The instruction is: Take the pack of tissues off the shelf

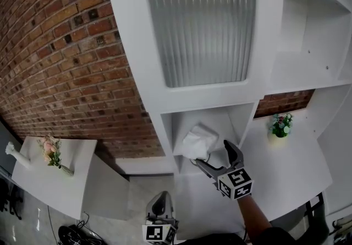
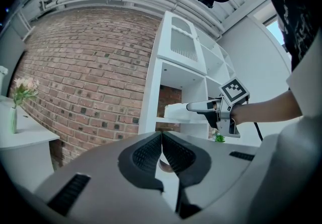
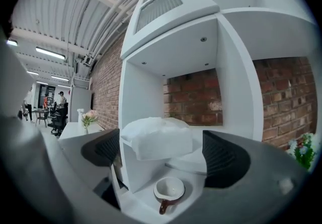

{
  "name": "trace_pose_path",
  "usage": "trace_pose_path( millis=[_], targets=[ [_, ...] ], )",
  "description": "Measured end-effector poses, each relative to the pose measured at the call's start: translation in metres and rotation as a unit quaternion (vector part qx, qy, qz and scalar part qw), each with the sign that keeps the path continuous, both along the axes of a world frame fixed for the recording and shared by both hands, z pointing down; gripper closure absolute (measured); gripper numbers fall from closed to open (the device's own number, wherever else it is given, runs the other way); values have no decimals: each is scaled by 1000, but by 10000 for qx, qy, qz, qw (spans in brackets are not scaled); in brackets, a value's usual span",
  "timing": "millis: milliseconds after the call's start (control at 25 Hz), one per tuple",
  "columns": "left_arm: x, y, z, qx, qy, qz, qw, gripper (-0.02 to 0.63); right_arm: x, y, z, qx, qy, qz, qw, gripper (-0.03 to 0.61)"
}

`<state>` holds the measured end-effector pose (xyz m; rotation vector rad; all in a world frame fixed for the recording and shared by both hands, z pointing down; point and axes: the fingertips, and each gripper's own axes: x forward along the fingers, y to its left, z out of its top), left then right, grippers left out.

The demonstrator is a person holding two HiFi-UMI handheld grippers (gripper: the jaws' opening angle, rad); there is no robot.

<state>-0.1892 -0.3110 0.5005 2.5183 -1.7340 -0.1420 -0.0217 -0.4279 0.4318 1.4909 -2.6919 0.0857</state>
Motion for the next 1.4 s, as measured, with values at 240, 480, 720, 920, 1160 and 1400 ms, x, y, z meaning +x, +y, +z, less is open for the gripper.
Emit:
trace_pose_path(
  millis=[240, 480, 720, 920, 1160, 1400],
  targets=[
    [-2, -2, 2, -78, -9, -26, 10000, 601, -6, -12, 4, -123, 105, -73, 9998, 75],
    [-6, -6, 6, -85, -45, -68, 9999, 601, -13, -20, 10, -257, 311, -233, 9989, 75],
    [-6, -11, 5, -115, -29, -68, 9999, 601, -16, -29, 10, -341, 375, -258, 9984, 75],
    [-5, -18, 4, -61, -16, -70, 10000, 601, -20, -33, 11, -375, 436, -357, 9977, 75],
    [-5, -19, 7, -129, -47, -72, 9999, 601, -21, -37, 18, -475, 708, -323, 9958, 103],
    [-6, -18, 7, -114, -62, -100, 9999, 601, -19, -37, 15, -369, 721, -205, 9965, 201]
  ],
)
